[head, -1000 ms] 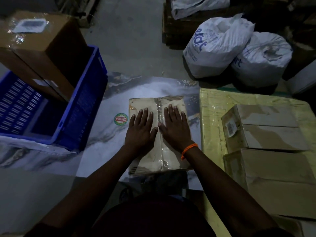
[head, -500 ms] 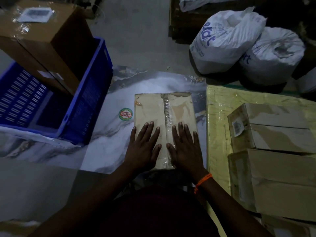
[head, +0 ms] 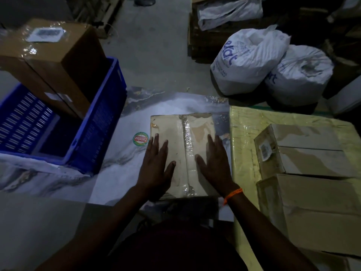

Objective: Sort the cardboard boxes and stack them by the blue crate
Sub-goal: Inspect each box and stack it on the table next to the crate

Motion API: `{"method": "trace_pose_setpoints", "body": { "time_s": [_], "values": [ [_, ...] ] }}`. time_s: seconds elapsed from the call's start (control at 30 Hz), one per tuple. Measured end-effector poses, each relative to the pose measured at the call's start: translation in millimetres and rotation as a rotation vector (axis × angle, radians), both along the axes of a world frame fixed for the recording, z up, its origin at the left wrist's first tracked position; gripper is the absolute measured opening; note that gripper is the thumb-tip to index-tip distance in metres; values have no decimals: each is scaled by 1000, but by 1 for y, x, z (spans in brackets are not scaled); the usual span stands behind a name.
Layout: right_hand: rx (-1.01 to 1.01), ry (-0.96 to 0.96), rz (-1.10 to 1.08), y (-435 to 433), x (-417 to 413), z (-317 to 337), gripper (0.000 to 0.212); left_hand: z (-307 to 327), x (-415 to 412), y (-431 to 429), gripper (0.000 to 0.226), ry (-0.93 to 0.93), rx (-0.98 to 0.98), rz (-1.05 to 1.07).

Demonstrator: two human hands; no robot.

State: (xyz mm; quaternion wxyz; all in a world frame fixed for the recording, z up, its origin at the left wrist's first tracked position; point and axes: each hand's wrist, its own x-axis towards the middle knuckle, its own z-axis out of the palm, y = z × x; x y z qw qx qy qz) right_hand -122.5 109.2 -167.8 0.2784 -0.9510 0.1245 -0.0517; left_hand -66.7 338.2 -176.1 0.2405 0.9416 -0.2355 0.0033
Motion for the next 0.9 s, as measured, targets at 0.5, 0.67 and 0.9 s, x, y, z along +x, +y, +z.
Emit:
{"method": "trace_pose_setpoints", "body": {
  "time_s": [0.5,0.67,0.9],
  "values": [
    [728,175,-180,-56,101,27,70,67,95,-19,14,771,-684,416],
    [781,-66,-269,-50,74,88,47,89,90,-11,35,675,-907,301],
    [650,-368,-302,-28,19,121,58,121,50,-13,61,424,-960,237]
  ]
}}
